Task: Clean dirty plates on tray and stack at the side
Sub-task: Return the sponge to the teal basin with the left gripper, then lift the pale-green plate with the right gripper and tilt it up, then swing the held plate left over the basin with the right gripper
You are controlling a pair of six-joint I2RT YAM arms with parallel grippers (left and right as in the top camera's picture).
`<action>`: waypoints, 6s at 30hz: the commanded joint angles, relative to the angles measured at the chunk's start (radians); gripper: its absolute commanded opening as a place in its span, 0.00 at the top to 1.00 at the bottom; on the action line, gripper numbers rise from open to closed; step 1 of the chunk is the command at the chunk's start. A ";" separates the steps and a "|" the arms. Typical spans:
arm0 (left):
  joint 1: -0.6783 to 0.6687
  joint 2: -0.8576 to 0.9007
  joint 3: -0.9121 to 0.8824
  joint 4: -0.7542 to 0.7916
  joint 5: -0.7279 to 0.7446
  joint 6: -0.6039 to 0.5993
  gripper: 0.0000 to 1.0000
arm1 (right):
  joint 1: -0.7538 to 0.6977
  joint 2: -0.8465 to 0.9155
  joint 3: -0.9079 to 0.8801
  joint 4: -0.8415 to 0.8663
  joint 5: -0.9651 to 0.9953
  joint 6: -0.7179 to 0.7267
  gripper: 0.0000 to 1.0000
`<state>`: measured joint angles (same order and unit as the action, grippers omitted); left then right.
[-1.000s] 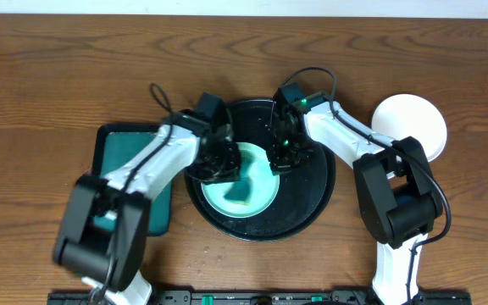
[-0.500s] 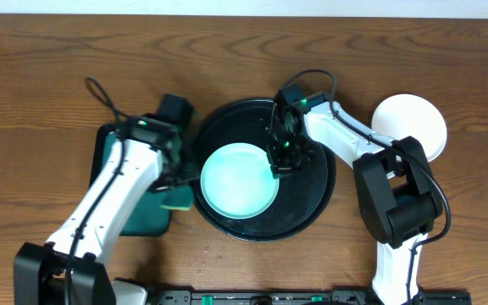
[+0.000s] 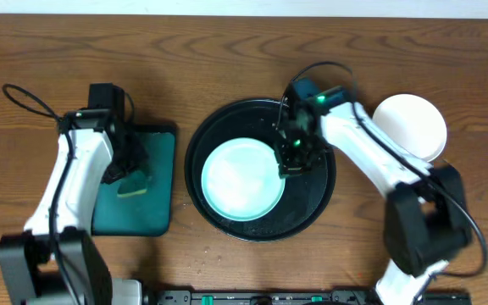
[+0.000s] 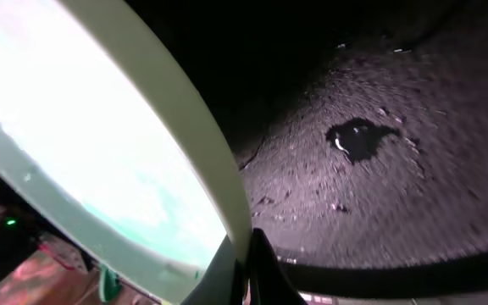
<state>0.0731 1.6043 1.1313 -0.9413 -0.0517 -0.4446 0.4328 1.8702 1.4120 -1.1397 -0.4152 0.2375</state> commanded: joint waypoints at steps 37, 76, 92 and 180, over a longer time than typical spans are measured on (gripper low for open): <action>0.002 -0.067 0.007 0.030 0.180 0.032 0.19 | -0.111 -0.107 -0.001 -0.037 -0.200 -0.124 0.99; 0.240 -0.342 0.390 -0.365 0.002 -0.027 0.19 | 0.064 0.359 0.737 -0.362 0.085 -0.009 0.98; 0.401 -0.336 0.391 -0.412 0.092 -0.024 0.19 | 0.218 0.480 0.958 -0.115 0.047 0.047 0.98; 0.402 -0.336 0.391 -0.413 0.090 -0.002 0.19 | 0.695 0.480 0.958 0.173 1.220 -0.232 0.99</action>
<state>0.4694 1.2671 1.4971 -1.3537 0.0315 -0.4633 1.1618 2.3371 2.3474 -0.9363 0.9325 -0.2199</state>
